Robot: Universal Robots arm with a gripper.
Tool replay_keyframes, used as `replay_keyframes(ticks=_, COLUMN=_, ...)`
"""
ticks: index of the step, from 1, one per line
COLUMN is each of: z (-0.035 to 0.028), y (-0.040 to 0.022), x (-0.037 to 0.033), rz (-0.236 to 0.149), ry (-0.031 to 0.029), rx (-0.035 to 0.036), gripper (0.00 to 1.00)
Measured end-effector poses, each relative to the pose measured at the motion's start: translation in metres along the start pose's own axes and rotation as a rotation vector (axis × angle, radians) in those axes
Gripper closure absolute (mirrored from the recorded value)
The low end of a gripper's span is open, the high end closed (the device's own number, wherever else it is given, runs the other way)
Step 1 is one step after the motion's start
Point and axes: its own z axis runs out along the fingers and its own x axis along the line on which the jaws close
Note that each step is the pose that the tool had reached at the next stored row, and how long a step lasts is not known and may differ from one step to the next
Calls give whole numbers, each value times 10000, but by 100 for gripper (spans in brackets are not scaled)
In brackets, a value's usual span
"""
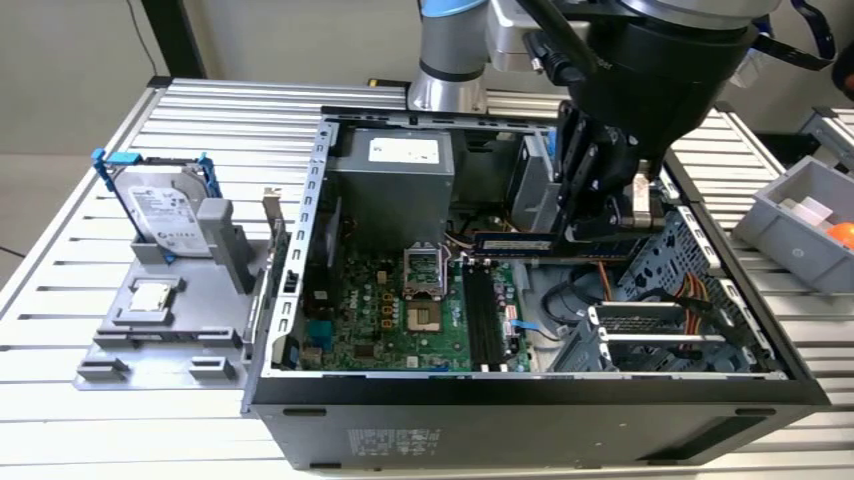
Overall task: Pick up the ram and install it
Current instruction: 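Pick up the ram and move it above insertion slot, then insert the ram into the slot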
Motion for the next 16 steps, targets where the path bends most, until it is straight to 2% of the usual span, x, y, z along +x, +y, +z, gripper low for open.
replay_keyframes(ticks=7, z=0, y=-6, x=-2, rz=0, ry=-1, rx=1, gripper=100)
replay_keyframes(ticks=14, z=0, y=-6, x=-40, rz=-1, ry=-2, rx=0, gripper=100)
replay_keyframes(ticks=15, z=0, y=-5, x=-43, rz=0, ry=-11, rx=0, gripper=100)
replay_keyframes(ticks=16, z=-1, y=-5, x=-43, rz=0, ry=-44, rx=-2, gripper=100)
